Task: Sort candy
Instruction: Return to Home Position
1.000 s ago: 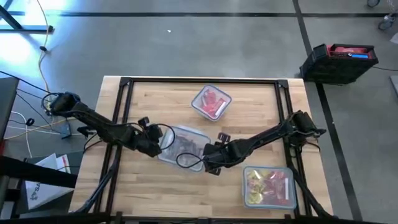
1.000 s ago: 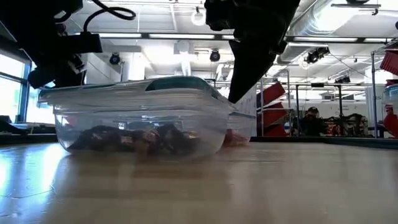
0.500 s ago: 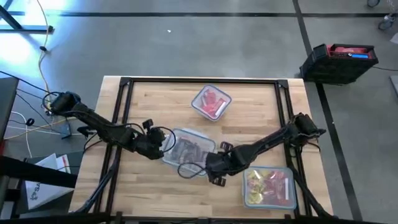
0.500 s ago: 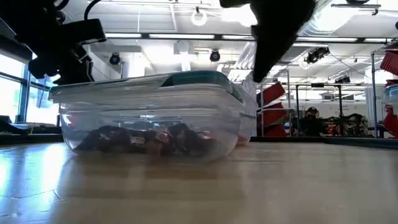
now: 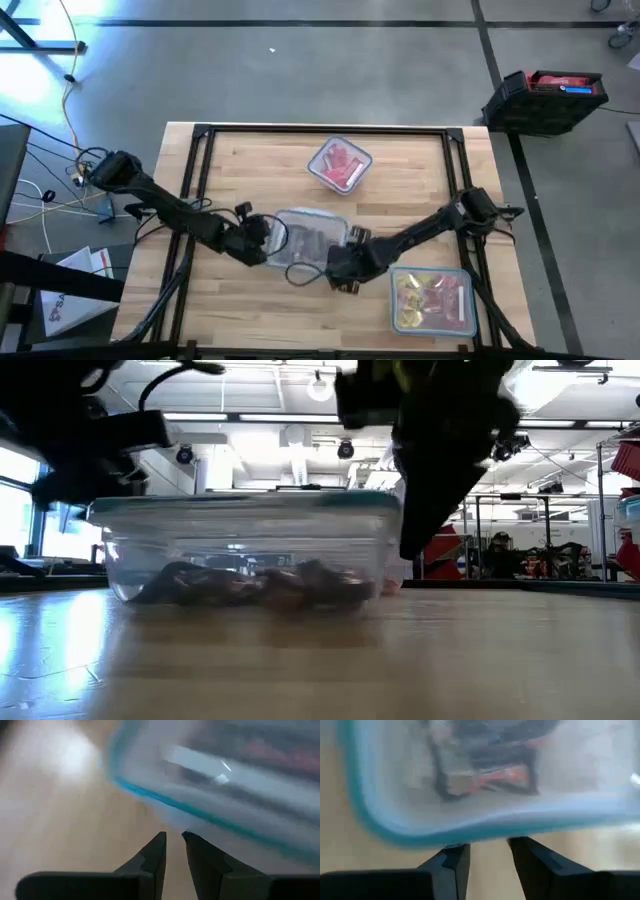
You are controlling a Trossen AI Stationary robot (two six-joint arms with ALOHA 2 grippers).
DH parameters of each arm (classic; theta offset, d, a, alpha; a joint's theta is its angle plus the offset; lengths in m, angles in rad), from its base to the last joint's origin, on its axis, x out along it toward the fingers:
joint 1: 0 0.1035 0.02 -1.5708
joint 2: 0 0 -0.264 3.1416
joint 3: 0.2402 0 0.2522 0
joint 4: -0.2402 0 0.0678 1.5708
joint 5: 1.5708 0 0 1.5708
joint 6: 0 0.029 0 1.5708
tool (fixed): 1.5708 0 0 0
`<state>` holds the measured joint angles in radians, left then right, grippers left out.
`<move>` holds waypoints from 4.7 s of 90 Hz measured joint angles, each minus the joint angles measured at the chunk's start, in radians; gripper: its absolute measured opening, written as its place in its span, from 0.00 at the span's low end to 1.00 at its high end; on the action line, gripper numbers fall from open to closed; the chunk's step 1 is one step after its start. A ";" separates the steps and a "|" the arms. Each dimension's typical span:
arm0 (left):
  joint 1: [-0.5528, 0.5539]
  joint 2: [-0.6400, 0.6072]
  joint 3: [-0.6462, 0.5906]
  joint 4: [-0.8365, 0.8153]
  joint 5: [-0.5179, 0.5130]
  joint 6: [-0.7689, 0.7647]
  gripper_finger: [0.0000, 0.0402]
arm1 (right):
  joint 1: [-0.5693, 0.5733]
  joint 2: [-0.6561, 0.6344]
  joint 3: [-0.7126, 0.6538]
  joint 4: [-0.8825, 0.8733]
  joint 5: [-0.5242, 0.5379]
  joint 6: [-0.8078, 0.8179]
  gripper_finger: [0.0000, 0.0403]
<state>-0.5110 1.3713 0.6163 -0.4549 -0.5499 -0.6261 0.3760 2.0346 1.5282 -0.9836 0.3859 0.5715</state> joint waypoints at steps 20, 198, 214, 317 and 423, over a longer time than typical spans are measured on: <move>-0.083 -0.006 0.000 -0.006 0.025 -0.049 0.11 | -0.042 0.000 0.002 -0.088 0.013 -0.053 0.28; -0.199 0.053 0.000 0.057 -0.161 -0.135 0.10 | -0.202 0.238 -0.251 1.612 -0.170 -0.448 0.28; -0.166 0.034 0.000 -0.015 -0.066 -0.099 0.10 | -0.202 0.243 -0.234 1.566 -0.167 -0.447 0.28; -0.062 -0.069 -0.161 0.297 -0.234 0.029 0.10 | -0.213 0.168 -0.242 1.477 -0.150 -0.489 0.28; -0.088 0.090 -0.165 0.649 -0.185 0.147 0.10 | -0.144 -0.366 -0.656 0.753 0.103 -0.354 0.28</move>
<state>-0.5992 1.4611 0.4514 0.1937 -0.7352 -0.4791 0.2318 1.6686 0.8718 -0.2310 0.4885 0.2179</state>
